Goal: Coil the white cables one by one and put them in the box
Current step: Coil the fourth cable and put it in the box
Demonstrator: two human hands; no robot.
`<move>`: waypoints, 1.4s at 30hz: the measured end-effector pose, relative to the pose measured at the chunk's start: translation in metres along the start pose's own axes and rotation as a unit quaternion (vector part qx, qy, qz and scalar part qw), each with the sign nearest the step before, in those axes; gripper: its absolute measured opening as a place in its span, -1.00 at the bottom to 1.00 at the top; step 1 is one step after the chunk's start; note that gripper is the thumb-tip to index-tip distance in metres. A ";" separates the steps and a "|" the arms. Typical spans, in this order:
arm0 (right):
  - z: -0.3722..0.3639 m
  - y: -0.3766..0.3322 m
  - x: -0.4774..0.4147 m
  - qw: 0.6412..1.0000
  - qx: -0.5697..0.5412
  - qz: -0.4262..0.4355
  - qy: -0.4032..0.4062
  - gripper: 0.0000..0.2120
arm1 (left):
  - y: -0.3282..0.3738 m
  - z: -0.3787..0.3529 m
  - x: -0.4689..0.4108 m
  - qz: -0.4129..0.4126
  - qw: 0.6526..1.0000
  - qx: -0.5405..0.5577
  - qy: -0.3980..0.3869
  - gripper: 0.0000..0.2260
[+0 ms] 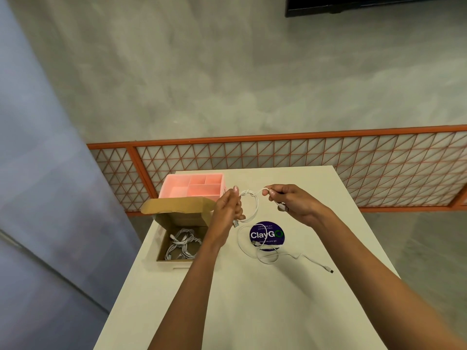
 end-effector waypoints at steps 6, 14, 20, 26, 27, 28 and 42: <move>0.000 0.002 -0.005 0.999 0.033 0.012 -0.019 -0.76 | 0.006 0.004 0.001 -0.019 0.997 -0.059 0.037 -0.85; 0.001 -0.004 -0.004 0.998 0.021 0.062 -0.013 -0.79 | 0.016 0.003 0.003 -0.043 0.997 -0.050 0.039 -0.86; 0.009 -0.009 -0.006 0.989 0.044 0.127 0.061 -0.81 | 0.011 0.001 0.004 -0.016 0.997 -0.027 0.063 -0.84; 0.001 0.011 -0.005 0.982 -0.105 0.115 0.107 -0.81 | 0.006 0.000 0.002 -0.002 0.996 -0.002 0.084 -0.82; -0.002 0.014 -0.005 0.979 -0.138 0.104 0.108 -0.81 | 0.006 -0.001 0.002 0.000 0.997 0.001 0.083 -0.82; -0.005 0.017 -0.004 0.975 -0.173 0.091 0.109 -0.82 | 0.005 -0.001 0.001 0.003 0.997 0.007 0.081 -0.83; -0.031 0.036 -0.002 0.987 -0.120 -0.039 0.096 -0.82 | -0.007 0.010 -0.003 0.015 0.995 0.015 0.100 -0.82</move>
Point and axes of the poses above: each hand's wrist, its own x-axis away from the middle knuckle, its own z-axis out of the back of the hand, y = z × x, the point moved 7 cm from there along -x, towards the middle knuckle, and after that the axes turned 5 degrees about -x, right-handed, at the moved point
